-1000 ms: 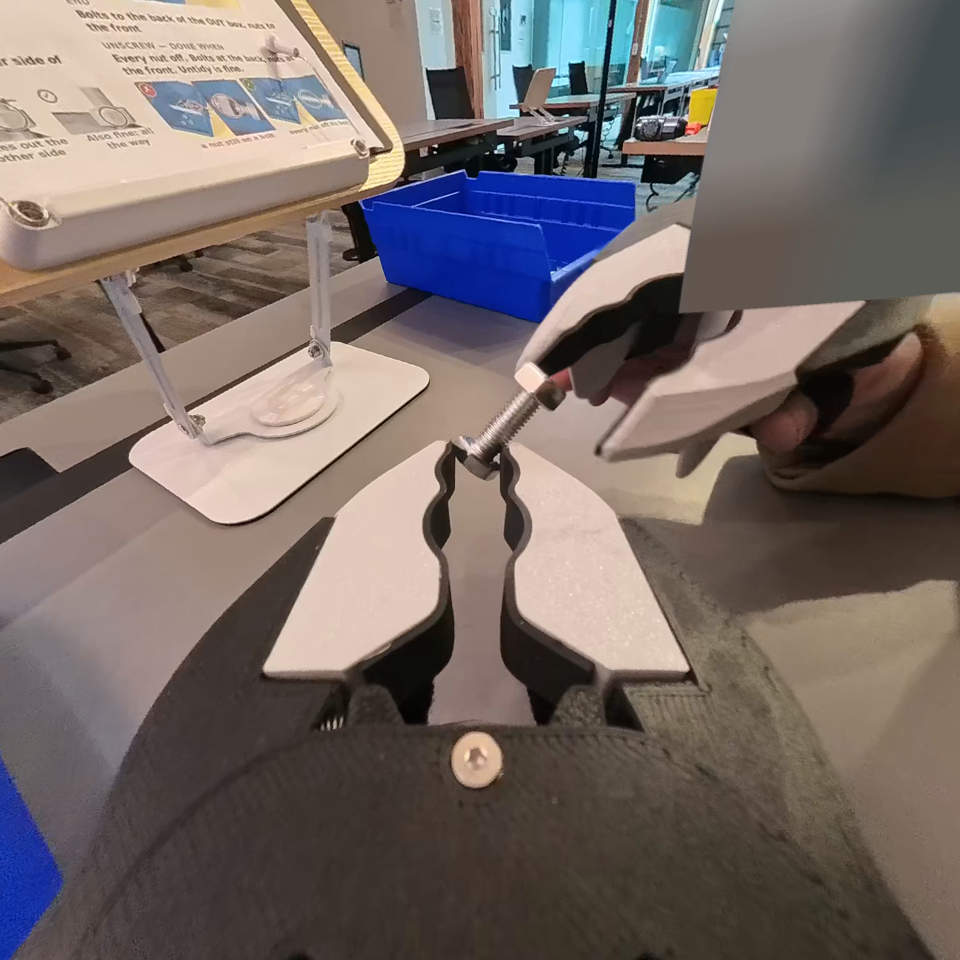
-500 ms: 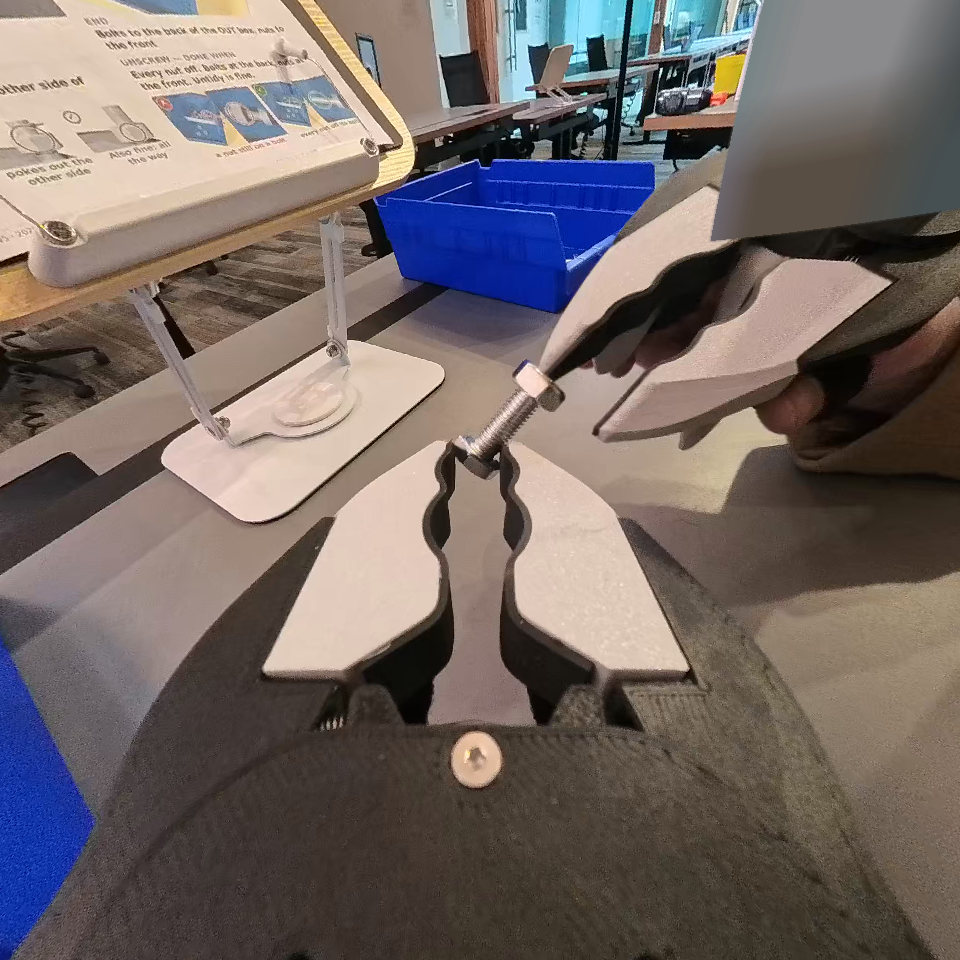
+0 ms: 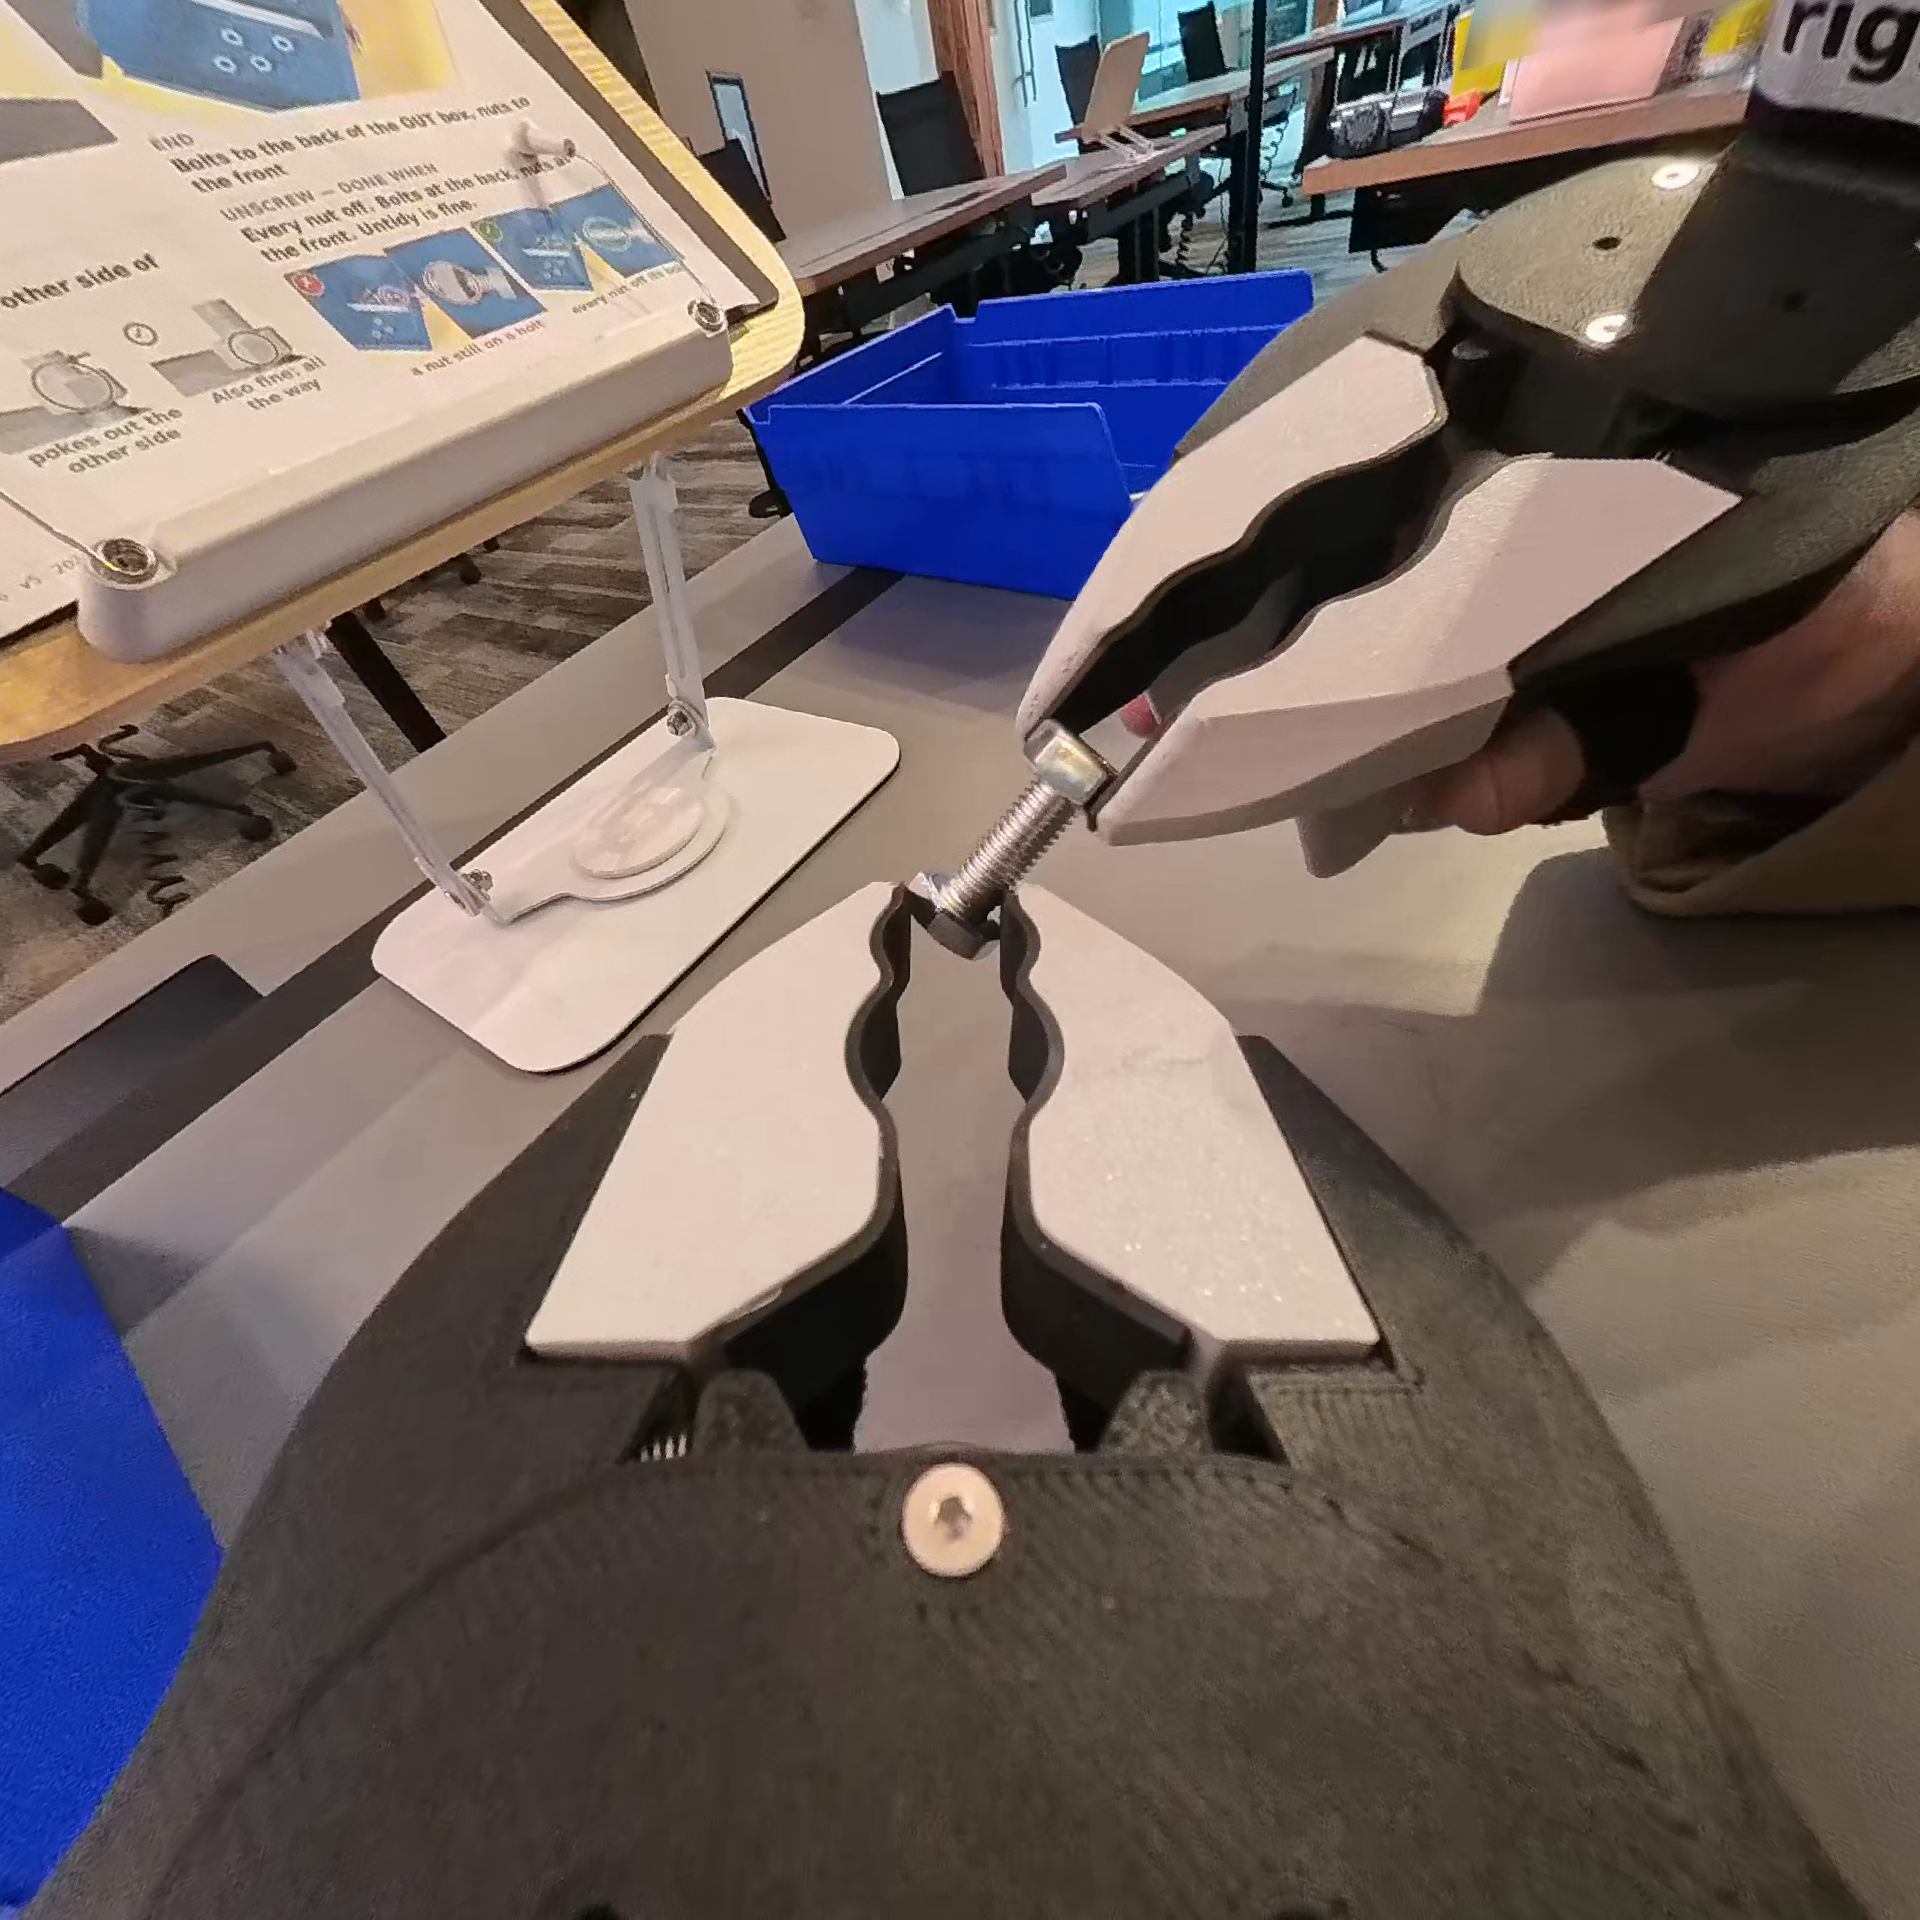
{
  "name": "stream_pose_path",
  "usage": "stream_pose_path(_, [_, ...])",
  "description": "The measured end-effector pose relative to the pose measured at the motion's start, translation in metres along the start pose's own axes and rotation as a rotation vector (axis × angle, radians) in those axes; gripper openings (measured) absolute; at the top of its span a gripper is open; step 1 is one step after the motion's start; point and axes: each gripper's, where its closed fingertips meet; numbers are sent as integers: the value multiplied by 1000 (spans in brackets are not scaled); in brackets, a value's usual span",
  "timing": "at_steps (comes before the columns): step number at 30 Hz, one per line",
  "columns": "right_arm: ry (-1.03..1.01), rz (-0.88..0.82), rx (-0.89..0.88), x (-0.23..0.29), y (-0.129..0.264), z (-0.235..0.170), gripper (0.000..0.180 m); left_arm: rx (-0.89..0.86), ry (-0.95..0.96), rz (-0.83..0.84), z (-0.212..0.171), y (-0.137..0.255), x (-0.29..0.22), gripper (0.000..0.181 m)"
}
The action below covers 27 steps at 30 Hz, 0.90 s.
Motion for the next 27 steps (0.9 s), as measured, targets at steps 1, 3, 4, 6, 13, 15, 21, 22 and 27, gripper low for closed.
stream_pose_path(1, [-9,4,-7,0,0,1,17,-9,5,-1,1,0,0,16])
stream_pose_path(3, [-14,13,-17,0,1,2,17,-18,8,-9,2,0,-1,16])
stream_pose_path(4, [-9,17,-22,0,2,3,17,-23,10,-16,3,0,-1,16])
stream_pose_path(6, [-12,38,-45,1,3,6,17,-36,13,-39,5,2,-3,17])
stream_pose_path(13, [-87,156,-162,5,13,18,17,-154,136,-252,22,13,-15,35])
stream_pose_path(15, [-119,185,-195,6,16,21,17,-214,199,-338,29,18,-21,37])
stream_pose_path(21, [-253,328,-362,11,29,35,17,-331,346,-538,45,29,-37,37])
stream_pose_path(22, [-276,347,-382,11,30,37,17,-334,361,-548,45,28,-38,37])
stream_pose_path(27, [-274,376,-403,17,30,38,17,-400,424,-590,52,35,-36,22])
Point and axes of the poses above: each gripper's, where its closed fingertips meet, y back along the fingers, z out of its top, x = y × z across the jaws, and after that the axes turned 4 degrees about z, right-handed
